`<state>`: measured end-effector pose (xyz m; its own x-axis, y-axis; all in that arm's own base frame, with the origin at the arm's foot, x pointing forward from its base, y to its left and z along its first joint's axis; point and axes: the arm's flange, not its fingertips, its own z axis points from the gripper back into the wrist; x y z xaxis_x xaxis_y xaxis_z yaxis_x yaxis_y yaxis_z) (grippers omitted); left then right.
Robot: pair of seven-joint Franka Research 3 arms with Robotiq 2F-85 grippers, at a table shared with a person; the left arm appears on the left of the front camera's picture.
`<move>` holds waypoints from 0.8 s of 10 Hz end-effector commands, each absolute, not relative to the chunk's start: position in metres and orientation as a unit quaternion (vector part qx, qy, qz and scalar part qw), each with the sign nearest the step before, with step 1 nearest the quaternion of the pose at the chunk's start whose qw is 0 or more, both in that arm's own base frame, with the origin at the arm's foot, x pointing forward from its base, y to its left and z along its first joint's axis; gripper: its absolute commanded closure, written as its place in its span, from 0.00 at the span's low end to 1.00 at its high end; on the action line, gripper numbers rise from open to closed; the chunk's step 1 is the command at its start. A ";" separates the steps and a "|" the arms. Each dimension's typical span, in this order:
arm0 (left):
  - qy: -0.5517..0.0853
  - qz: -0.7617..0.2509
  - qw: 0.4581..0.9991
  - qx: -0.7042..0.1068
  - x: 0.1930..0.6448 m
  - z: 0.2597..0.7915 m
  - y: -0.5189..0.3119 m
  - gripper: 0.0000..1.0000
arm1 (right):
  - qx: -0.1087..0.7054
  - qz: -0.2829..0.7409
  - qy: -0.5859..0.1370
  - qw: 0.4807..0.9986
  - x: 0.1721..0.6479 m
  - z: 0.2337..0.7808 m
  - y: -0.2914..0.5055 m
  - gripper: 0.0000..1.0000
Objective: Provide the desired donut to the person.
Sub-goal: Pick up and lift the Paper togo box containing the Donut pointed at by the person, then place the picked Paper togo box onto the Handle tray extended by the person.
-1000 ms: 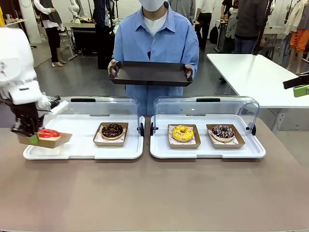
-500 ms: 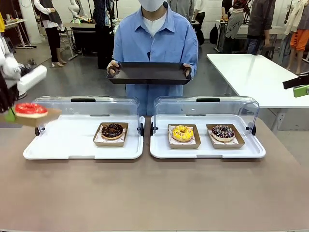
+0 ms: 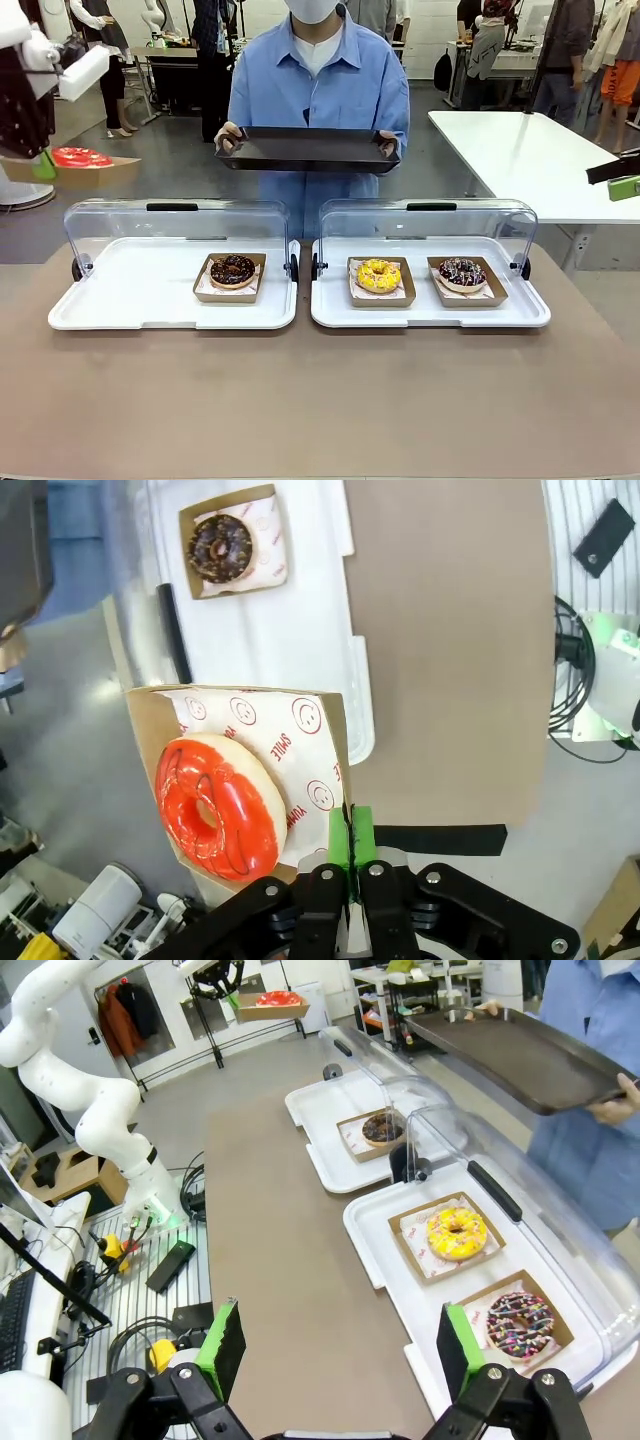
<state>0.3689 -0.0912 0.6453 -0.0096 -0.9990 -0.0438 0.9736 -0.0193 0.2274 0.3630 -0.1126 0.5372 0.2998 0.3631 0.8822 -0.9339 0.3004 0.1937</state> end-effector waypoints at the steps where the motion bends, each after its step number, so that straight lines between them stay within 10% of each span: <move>1: -0.078 -0.697 0.708 0.081 0.370 0.653 -0.095 1.00 | 0.380 0.456 -0.385 0.707 0.363 0.538 -0.113 0.00; 8: -0.069 -0.704 0.700 0.096 0.374 0.650 -0.093 1.00 | 0.380 0.456 -0.385 0.707 0.363 0.538 -0.113 0.00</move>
<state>0.3748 -0.0921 0.6491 -0.0006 -0.9995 -0.0314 0.9734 -0.0078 0.2290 0.3630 -0.1126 0.5372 0.2998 0.3631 0.8822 -0.9339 0.3004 0.1937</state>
